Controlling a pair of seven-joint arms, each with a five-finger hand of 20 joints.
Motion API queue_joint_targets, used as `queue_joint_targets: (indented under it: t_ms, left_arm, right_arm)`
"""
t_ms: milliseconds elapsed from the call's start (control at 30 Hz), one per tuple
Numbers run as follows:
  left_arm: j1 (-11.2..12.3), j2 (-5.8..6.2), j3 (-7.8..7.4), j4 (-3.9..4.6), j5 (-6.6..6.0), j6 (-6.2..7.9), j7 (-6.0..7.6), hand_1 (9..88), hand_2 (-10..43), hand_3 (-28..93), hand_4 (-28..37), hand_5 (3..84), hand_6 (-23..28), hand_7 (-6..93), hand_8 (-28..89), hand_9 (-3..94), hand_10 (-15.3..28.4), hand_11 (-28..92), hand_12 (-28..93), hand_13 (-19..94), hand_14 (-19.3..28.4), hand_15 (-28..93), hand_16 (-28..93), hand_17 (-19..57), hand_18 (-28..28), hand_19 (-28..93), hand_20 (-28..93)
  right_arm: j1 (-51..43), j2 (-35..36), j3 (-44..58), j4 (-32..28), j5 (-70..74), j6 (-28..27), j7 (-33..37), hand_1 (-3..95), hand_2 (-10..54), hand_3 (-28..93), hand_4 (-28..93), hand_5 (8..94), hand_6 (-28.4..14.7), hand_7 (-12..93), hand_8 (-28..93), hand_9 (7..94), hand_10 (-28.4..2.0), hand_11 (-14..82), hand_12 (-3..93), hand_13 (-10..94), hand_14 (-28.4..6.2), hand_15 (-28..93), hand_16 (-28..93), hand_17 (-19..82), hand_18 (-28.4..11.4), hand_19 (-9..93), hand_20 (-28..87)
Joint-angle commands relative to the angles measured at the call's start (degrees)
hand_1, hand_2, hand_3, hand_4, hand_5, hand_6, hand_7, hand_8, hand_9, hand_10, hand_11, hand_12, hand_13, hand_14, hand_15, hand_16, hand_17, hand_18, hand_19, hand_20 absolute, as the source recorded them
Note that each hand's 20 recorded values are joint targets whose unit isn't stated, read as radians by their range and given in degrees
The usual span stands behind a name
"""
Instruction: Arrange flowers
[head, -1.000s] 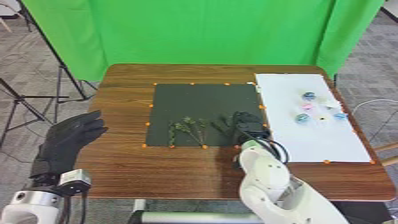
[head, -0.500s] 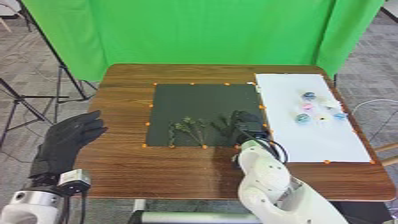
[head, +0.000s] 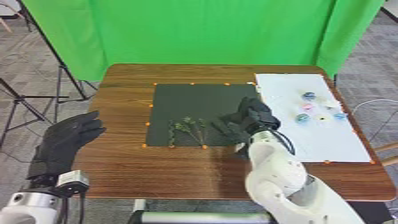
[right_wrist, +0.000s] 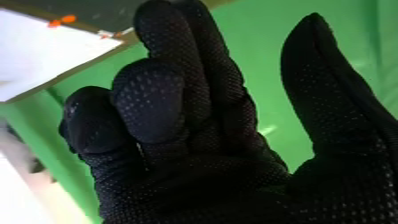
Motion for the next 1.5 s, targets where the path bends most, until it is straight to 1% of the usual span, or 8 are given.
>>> queue_joint_targets:
  t_ms: [33, 100, 200, 500, 733, 1033, 1233, 1500]
  left_arm:
    - [0.92, -0.04, 0.09, -0.7, -0.23, 0.69, 0.17, 27.5, 4.5, 83, -20.5, 43.8, 12.5, 19.7, -11, 38.0, 21.1, 37, 9, 25, 27.2, 64, -14, -9.8, 22.5, 60, 8]
    - [1.34, -0.03, 0.35, -0.78, -0.65, 1.12, 0.72, 27.5, 4.5, 83, -20.6, 43.8, 12.5, 19.7, -11, 38.0, 21.2, 37, 9, 25, 27.2, 64, -14, -9.8, 22.5, 60, 8]
    - [0.98, -0.34, 0.55, -0.67, -0.19, 0.68, -0.01, 27.5, 4.5, 83, -20.5, 43.7, 12.5, 19.8, -11, 38.0, 21.3, 37, 9, 25, 27.2, 64, -14, -9.8, 22.5, 60, 8]
    - [0.48, -0.5, 1.21, -0.7, -0.25, 0.84, 0.09, 27.6, 4.5, 82, -20.7, 43.8, 12.5, 19.8, -11, 38.0, 21.3, 37, 9, 25, 27.2, 64, -14, -9.8, 22.5, 60, 8]
    - [-0.75, -1.64, 1.51, -0.66, 0.73, -0.17, -1.8, 27.6, 4.6, 82, -20.7, 43.8, 12.5, 19.8, -11, 38.0, 21.3, 37, 9, 25, 27.2, 64, -14, -9.8, 22.5, 60, 8]
    - [-1.05, -1.34, 1.69, -0.57, 0.54, -0.08, -1.21, 27.6, 4.6, 82, -20.7, 43.7, 12.6, 19.7, -11, 37.9, 21.2, 37, 9, 25, 27.1, 64, -14, -9.8, 22.5, 61, 8]
    - [-1.09, -0.47, 2.48, -0.41, -0.21, 0.34, 0.14, 27.5, 4.5, 82, -20.6, 43.8, 12.5, 19.8, -11, 37.9, 21.2, 37, 9, 25, 27.2, 64, -14, -9.8, 22.5, 60, 8]
    - [-1.25, -0.12, 2.23, -0.4, -0.3, 0.39, 0.19, 27.5, 4.5, 82, -20.6, 43.7, 12.5, 19.7, -11, 38.0, 21.3, 37, 9, 25, 27.2, 64, -14, -9.8, 22.5, 61, 8]
  right_arm:
    - [0.7, 7.12, 8.95, 1.18, 2.92, 4.29, 1.32, 28.9, 1.9, 76, -20, 69.8, -10.3, 25, -8, 71.0, -21.5, 35.4, 20.2, 73, -13.7, 73, 22, 53, -20.7, 93, 31]
    - [0.51, 7.92, 11.18, 2.02, 3.21, 4.14, 1.72, 27.7, 3.6, 76, -20, 69.3, -10.4, 25, -8, 70.8, -21.7, 34.5, 20.0, 72, -13.9, 73, 22, 53, -20.6, 93, 31]
    - [0.33, 9.56, 13.16, 3.56, 2.87, 4.61, 2.46, 26.2, 5.1, 76, -20, 69.2, -10.6, 25, -8, 70.5, -22.2, 32.5, 19.4, 72, -14.0, 73, 22, 53, -20.7, 93, 31]
    - [-0.55, 10.29, 15.89, 7.64, 4.11, 0.98, 2.87, 26.0, 5.0, 78, -20, 67.4, -10.8, 24, -8, 68.5, -22.4, 28.3, 18.3, 71, -14.5, 74, 21, 52, -20.6, 93, 32]
    - [-1.53, 9.04, 14.9, 9.31, 3.53, -1.44, 3.96, 27.5, 3.7, 79, -20, 65.4, -11.1, 24, -8, 65.8, -22.3, 26.3, 18.0, 69, -14.4, 74, 21, 51, -20.4, 93, 33]
    - [0.92, 8.91, 12.67, 12.92, 2.18, -2.03, 4.34, 28.6, 1.8, 79, -20, 62.1, -12.0, 20, -9, 58.7, -22.4, 20.1, 16.2, 67, -15.0, 73, 19, 51, -20.6, 93, 33]
    - [2.28, 8.31, 11.35, 15.32, 2.12, -3.78, 4.55, 29.4, 0.3, 80, -21, 60.4, -12.5, 17, -9, 54.5, -21.4, 15.6, 15.1, 67, -15.4, 72, 19, 51, -20.8, 93, 32]
    - [2.52, 7.38, 10.47, 16.6, 2.84, -6.55, 4.89, 30.7, -1.0, 80, -22, 59.1, -12.4, 15, -9, 53.3, -21.1, 14.5, 15.1, 66, -15.5, 72, 18, 51, -20.9, 93, 31]
